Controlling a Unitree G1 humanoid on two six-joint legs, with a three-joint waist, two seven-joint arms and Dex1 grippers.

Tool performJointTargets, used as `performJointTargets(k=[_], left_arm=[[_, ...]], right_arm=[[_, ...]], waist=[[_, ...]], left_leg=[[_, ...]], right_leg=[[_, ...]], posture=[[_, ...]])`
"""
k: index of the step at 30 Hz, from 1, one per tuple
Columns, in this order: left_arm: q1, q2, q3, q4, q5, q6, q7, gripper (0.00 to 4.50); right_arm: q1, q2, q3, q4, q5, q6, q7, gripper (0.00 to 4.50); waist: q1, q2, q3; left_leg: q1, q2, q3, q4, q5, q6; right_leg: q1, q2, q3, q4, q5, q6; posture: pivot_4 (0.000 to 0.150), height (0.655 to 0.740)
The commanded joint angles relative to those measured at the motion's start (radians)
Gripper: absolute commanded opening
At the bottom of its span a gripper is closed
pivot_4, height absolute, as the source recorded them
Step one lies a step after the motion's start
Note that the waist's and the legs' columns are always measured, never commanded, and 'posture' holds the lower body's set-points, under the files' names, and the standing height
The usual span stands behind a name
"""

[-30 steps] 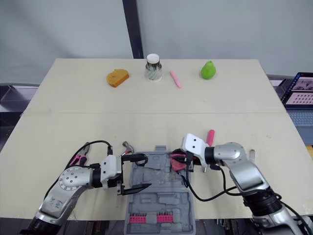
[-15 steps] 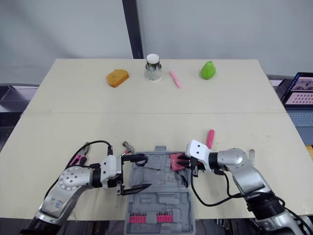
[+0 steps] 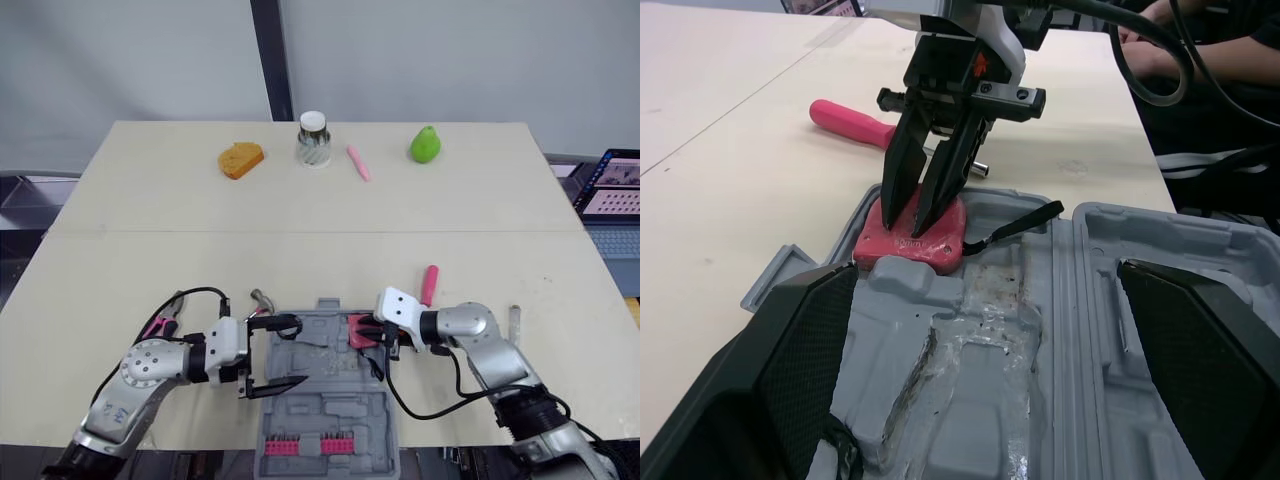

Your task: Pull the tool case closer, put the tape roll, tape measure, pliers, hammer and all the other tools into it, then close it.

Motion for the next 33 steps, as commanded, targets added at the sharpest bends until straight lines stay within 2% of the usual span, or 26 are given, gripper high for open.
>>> performJointTargets(k=[1,6,19,33], left_arm=[[-0.002,0.003,0.010,-0.010,-0.003,-0.024,-0.003,4.50],[-0.002,0.005,0.012,-0.004,-0.002,-0.033,-0.003,4.50],[-0.003,0.023,0.019,0.014,-0.007,-0.045,-0.017,4.50],[-0.006,0.017,0.012,0.018,-0.008,-0.048,-0.014,4.50]], right_arm=[[0.028,0.005,0.045,0.079,-0.050,0.029,-0.008,0.88],[0.042,0.017,0.050,0.138,-0.058,-0.030,-0.012,0.88],[0.066,0.077,0.015,0.356,-0.057,-0.349,-0.044,0.88],[0.063,0.073,0.025,0.462,-0.072,-0.442,-0.016,0.88]], waist=[[-0.001,-0.001,0.000],[-0.001,-0.003,-0.002],[-0.001,-0.008,-0.006],[0.001,-0.008,-0.010]], left_leg=[[0.000,0.000,0.000,0.000,0.000,0.000],[0.002,0.000,0.000,0.000,0.000,0.000],[0.004,0.001,-0.001,0.000,0.000,0.000],[0.004,0.001,-0.001,0.000,0.000,0.000]], right_leg=[[0.000,0.000,0.000,0.000,0.000,0.000],[0.002,0.000,0.000,0.000,0.000,0.000],[0.005,0.001,0.000,-0.001,0.000,0.000],[0.006,0.000,0.000,-0.001,0.000,0.000]], posture=[[0.150,0.7400],[0.150,0.7400],[0.150,0.7400],[0.150,0.7400]])
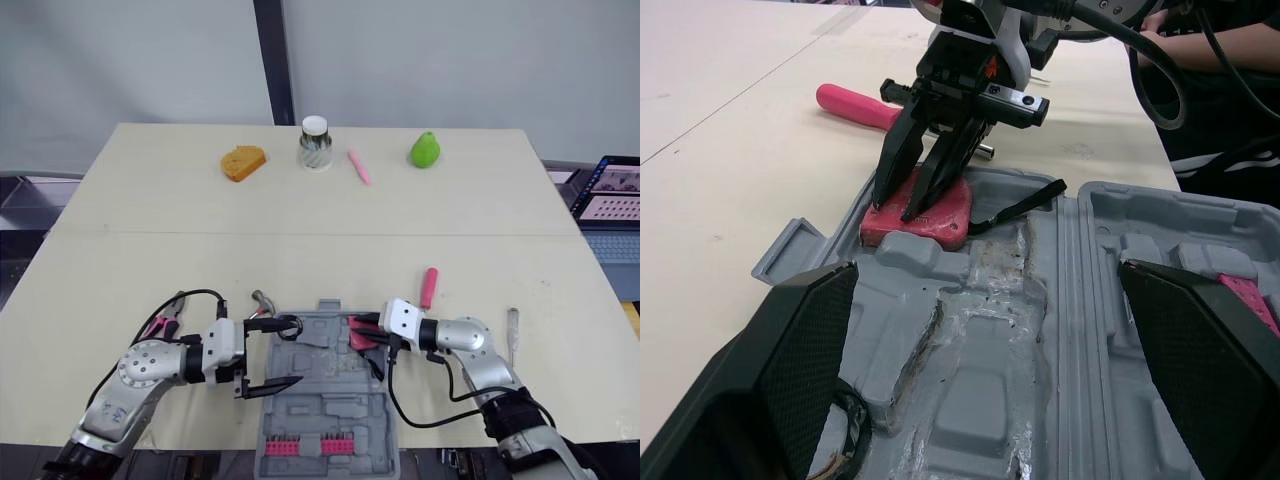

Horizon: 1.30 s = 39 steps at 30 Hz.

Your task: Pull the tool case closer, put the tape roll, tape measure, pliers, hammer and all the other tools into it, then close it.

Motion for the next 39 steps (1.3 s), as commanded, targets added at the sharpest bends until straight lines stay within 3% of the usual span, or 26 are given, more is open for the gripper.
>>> performJointTargets(k=[1,6,12,16,21,26,29,34,35,39], left_arm=[[-0.006,0.001,0.010,-0.025,-0.009,-0.010,-0.004,4.50],[-0.006,0.001,0.009,-0.031,-0.010,-0.004,-0.002,4.50],[-0.012,-0.001,0.006,-0.036,-0.010,0.005,0.000,4.50],[-0.013,-0.003,0.010,-0.045,-0.020,0.028,0.008,4.50],[-0.020,0.020,0.088,-0.086,-0.088,0.150,0.045,4.50],[-0.020,0.117,0.256,-0.028,-0.116,0.257,0.078,4.50],[0.005,0.184,0.381,0.079,-0.105,0.243,0.081,4.50],[0.087,0.291,0.548,0.248,-0.092,0.204,0.038,4.50],[0.103,0.313,0.572,0.296,-0.081,0.178,0.027,4.50],[0.130,0.367,0.629,0.466,-0.051,0.104,0.003,4.50]], right_arm=[[0.043,-0.028,0.051,0.152,-0.095,0.044,0.014,0.88],[0.037,-0.040,0.069,0.182,-0.113,0.048,0.022,0.88],[0.042,-0.036,0.065,0.156,-0.076,0.081,0.048,0.88],[0.061,-0.035,0.003,-0.012,0.052,0.183,0.079,0.88],[0.113,-0.120,-0.152,-0.407,0.285,0.516,0.036,0.88],[0.308,-0.293,-0.441,-0.671,0.466,0.758,0.002,0.88],[0.463,-0.357,-0.628,-0.682,0.484,0.808,0.005,1.72],[0.617,-0.393,-0.848,-0.503,0.449,0.795,0.036,4.21],[0.620,-0.397,-0.884,-0.444,0.447,0.794,0.031,4.47],[0.603,-0.412,-0.941,-0.221,0.397,0.720,0.029,4.47]], waist=[[0.000,0.000,-0.002],[0.001,0.000,-0.006],[0.000,0.003,-0.014],[0.002,0.006,-0.012],[0.000,0.016,-0.003],[0.002,0.021,0.004],[0.004,0.017,0.007],[-0.002,0.009,0.012],[-0.004,0.009,0.012],[-0.006,0.009,0.013]], left_leg=[[0.000,0.000,0.000,0.000,0.000,0.000],[0.011,0.000,-0.002,-0.001,-0.003,0.000],[0.012,0.000,-0.002,-0.001,-0.005,0.000],[0.011,0.000,-0.002,-0.001,-0.006,0.000],[0.004,0.000,-0.001,0.000,-0.007,0.001],[-0.004,0.000,0.000,0.001,-0.006,0.002],[-0.004,0.000,0.001,-0.001,-0.006,0.002],[-0.004,0.000,0.005,-0.001,-0.007,0.002],[-0.004,0.001,0.006,-0.001,-0.007,0.002],[-0.005,0.002,0.010,-0.002,-0.007,0.002]], right_leg=[[0.000,0.000,0.000,0.000,0.000,0.000],[0.013,0.001,-0.001,-0.005,0.000,0.000],[0.014,0.001,0.000,-0.006,0.000,0.000],[0.014,0.001,0.000,-0.007,0.000,0.000],[0.008,0.001,0.000,-0.009,0.000,0.001],[-0.001,0.001,0.000,-0.007,0.002,0.003],[-0.001,0.001,0.000,-0.009,0.002,0.003],[-0.003,0.001,0.001,-0.011,0.002,0.005],[-0.003,0.001,0.001,-0.011,0.003,0.005],[-0.007,0.001,0.002,-0.009,0.002,0.005]], posture=[[0.150,0.7400],[0.150,0.7400],[0.150,0.7400],[0.150,0.7400],[0.150,0.7400],[0.150,0.7400],[0.150,0.7400],[0.150,0.7400],[0.150,0.7400],[0.150,0.7400]])
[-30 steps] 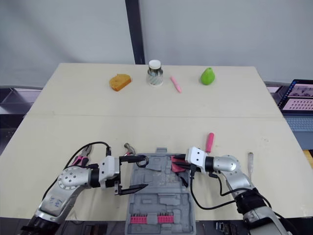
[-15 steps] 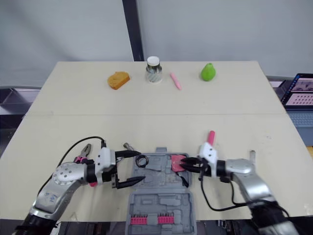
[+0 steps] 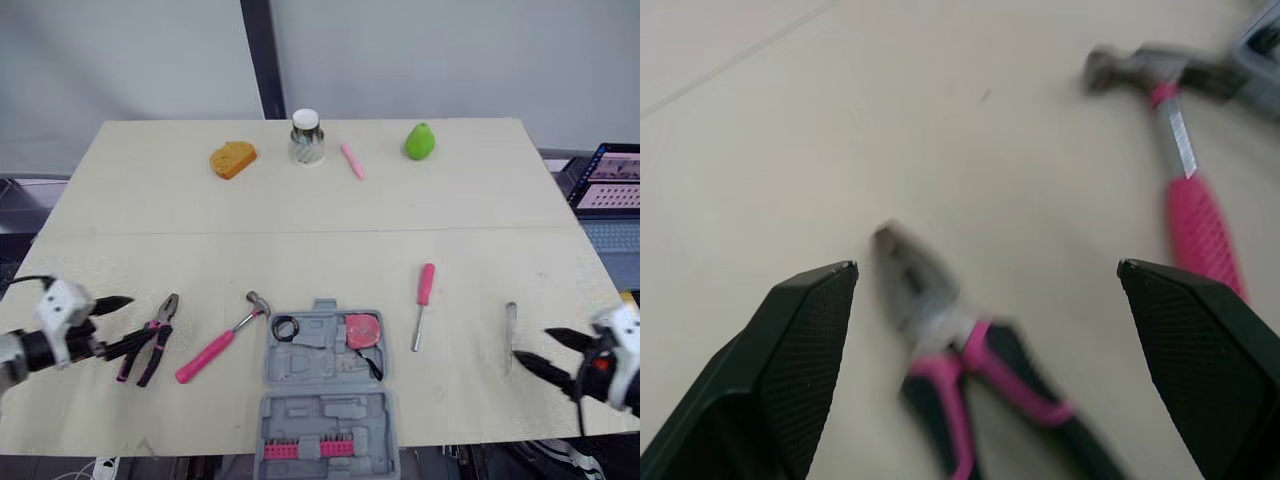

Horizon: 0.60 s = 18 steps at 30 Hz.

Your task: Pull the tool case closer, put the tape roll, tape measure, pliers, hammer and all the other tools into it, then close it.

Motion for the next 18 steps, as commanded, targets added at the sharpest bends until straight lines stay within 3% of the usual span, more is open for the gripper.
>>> performJointTargets(k=[1,8,18], left_arm=[[0.014,0.041,0.064,0.127,0.028,-0.084,-0.024,4.50],[0.016,0.066,0.092,0.310,0.060,-0.174,-0.013,4.50],[0.026,0.066,0.113,0.349,0.065,-0.201,0.023,4.50]], right_arm=[[-0.019,-0.024,-0.054,0.176,-0.053,-0.094,0.009,4.47],[-0.099,-0.037,-0.019,0.363,-0.115,-0.200,0.009,4.47],[-0.160,-0.035,0.009,0.400,-0.132,-0.226,0.015,4.47]], waist=[[0.000,0.000,0.000],[-0.011,0.001,0.001],[-0.024,0.001,0.001]], left_leg=[[0.000,0.001,0.001,0.000,0.000,0.000],[0.001,0.003,0.005,-0.001,-0.001,-0.001],[0.002,0.005,0.008,-0.001,-0.001,-0.002]], right_leg=[[-0.001,0.000,0.000,0.000,0.000,0.000],[-0.003,0.000,-0.001,0.002,0.000,0.000],[-0.005,0.000,-0.001,0.005,0.000,0.000]], posture=[[0.150,0.7400],[0.150,0.7400],[0.150,0.7400]])
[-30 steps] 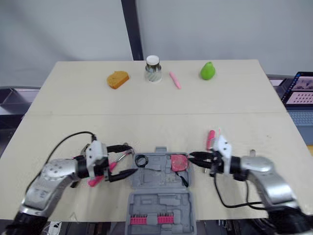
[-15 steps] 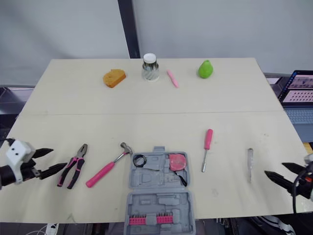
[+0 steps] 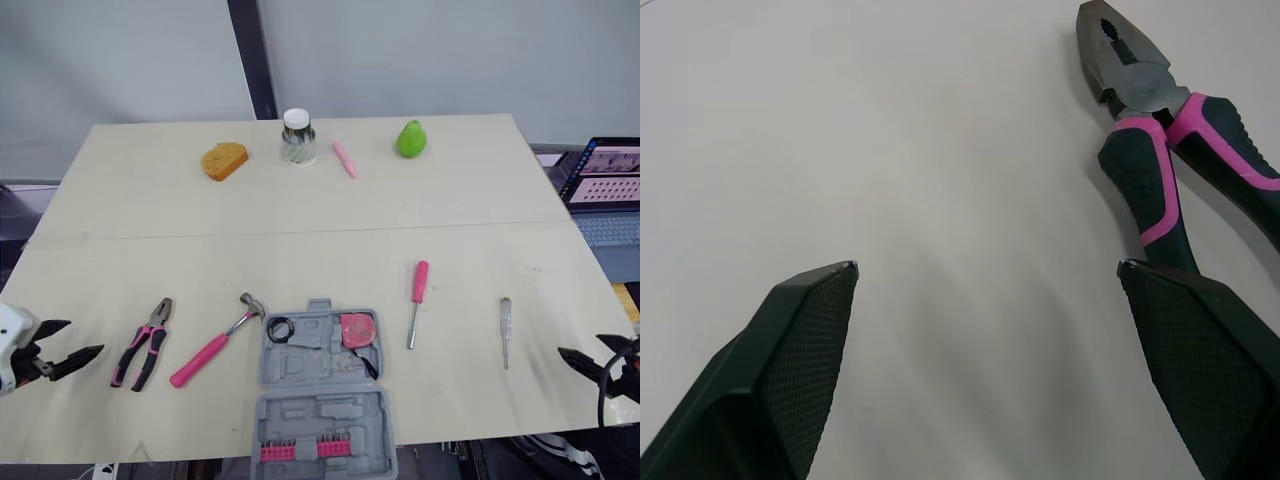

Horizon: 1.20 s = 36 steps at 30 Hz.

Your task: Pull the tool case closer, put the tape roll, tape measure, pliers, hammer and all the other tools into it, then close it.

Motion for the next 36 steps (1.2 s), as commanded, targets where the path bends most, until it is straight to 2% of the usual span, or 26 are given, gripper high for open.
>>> performJointTargets(k=[1,6,10,13,18,25,31,36], left_arm=[[0.012,0.015,0.041,0.014,-0.002,-0.015,0.010,4.50],[0.021,0.014,0.054,-0.014,-0.004,-0.008,0.019,4.50],[0.061,-0.039,0.075,-0.206,-0.073,0.070,0.017,4.50],[0.095,-0.103,0.062,-0.353,-0.115,0.131,0.033,4.50],[0.137,-0.225,0.055,-0.456,-0.128,0.189,0.123,4.50],[0.173,-0.366,0.043,-0.583,-0.123,0.249,0.282,4.50],[0.194,-0.431,0.003,-0.623,-0.095,0.295,0.362,4.50],[0.171,-0.438,-0.015,-0.599,-0.071,0.316,0.409,4.50]], right_arm=[[0.008,-0.013,-0.019,-0.047,0.014,0.012,0.000,4.47],[0.031,0.010,-0.027,-0.134,0.043,0.050,0.008,4.47],[0.075,0.030,-0.007,-0.461,0.171,0.192,0.027,4.47],[0.037,0.024,0.077,-0.683,0.253,0.291,0.015,4.47],[-0.230,0.028,0.362,-0.898,0.308,0.397,0.007,4.47],[-0.588,0.100,0.636,-0.878,0.262,0.423,0.034,4.47],[-0.710,0.137,0.712,-0.826,0.229,0.401,0.066,4.47],[-0.768,0.158,0.731,-0.817,0.221,0.405,0.082,4.47]], waist=[[0.000,0.000,0.000],[0.002,0.000,0.000],[0.003,0.000,0.000],[-0.001,0.000,0.000],[-0.010,-0.001,0.000],[0.006,-0.008,0.001],[0.008,-0.009,0.000],[0.005,-0.009,0.000]], left_leg=[[0.000,0.000,0.000,0.000,0.000,0.000],[0.000,0.001,0.005,0.000,0.000,0.000],[-0.001,0.003,0.008,-0.001,-0.001,-0.001],[0.000,0.003,0.010,0.000,-0.001,-0.001],[-0.001,0.005,0.010,0.000,-0.002,-0.002],[-0.002,0.004,0.010,0.005,-0.003,-0.001],[-0.003,0.004,0.010,0.006,-0.003,-0.001],[-0.003,0.004,0.010,0.006,-0.003,-0.001]], right_leg=[[0.000,0.000,0.000,0.000,0.000,0.000],[-0.004,0.000,0.001,0.003,0.000,0.000],[-0.009,-0.001,0.001,0.006,0.000,-0.001],[-0.009,-0.001,0.002,0.007,0.001,-0.001],[-0.012,0.000,0.001,0.008,0.001,-0.002],[-0.011,0.000,0.001,0.008,0.001,-0.002],[-0.011,-0.001,0.001,0.008,0.002,-0.002],[-0.011,0.000,0.000,0.009,0.001,-0.002]], posture=[[0.150,0.7400],[0.150,0.7400],[0.150,0.7400],[0.150,0.7400],[0.150,0.7400],[0.150,0.7400],[0.150,0.7400],[0.150,0.7400]])
